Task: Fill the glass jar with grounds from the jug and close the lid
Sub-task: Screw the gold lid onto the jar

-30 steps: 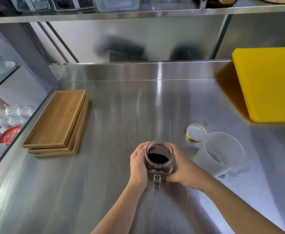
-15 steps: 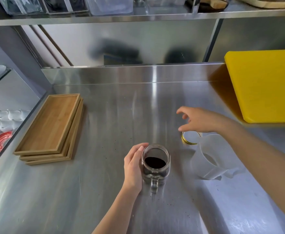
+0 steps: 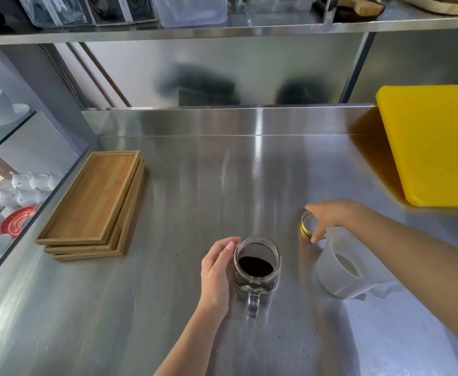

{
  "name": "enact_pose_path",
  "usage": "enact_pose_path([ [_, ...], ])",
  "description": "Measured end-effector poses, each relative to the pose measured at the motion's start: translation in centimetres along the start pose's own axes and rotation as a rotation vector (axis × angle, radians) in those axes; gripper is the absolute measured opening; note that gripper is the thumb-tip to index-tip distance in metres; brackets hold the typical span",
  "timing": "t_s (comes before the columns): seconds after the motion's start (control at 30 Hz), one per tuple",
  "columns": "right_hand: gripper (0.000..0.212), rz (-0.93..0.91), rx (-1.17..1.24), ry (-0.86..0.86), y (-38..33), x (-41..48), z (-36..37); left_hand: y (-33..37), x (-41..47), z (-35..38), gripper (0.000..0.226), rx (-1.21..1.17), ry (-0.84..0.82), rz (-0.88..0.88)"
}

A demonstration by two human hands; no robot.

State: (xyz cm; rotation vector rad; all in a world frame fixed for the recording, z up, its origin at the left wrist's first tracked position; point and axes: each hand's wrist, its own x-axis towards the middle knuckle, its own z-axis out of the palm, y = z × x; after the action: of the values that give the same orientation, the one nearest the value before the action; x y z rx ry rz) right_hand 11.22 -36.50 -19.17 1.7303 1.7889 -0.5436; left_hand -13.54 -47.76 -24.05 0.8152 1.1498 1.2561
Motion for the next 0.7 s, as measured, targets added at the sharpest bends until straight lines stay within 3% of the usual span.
enact_pose_path([
  [0.1,0.057,0.01,-0.035,0.009,-0.2,-0.3,-0.1,-0.1,0.1,-0.1,0.027,-0.008,0.01,-0.015],
  [0.23,0.051,-0.006,0.018,0.191,-0.6,-1.8,-0.9,-0.2,0.2,-0.1,0.024,-0.011,0.014,-0.02],
  [0.37,0.064,-0.203,0.3,0.348,-1.7,-4.5,-3.1,-0.3,0.1,-0.1,0.021,-0.009,0.01,-0.027],
  [0.53,0.052,-0.427,0.472,0.547,-4.8,-8.3,-4.2,-0.1,0.0,0.1,0.018,-0.018,0.006,-0.021],
  [0.7,0.049,-0.594,0.711,0.544,-6.8,-10.8,-3.2,0.3,-0.4,-0.2,0.017,-0.007,0.009,-0.003],
])
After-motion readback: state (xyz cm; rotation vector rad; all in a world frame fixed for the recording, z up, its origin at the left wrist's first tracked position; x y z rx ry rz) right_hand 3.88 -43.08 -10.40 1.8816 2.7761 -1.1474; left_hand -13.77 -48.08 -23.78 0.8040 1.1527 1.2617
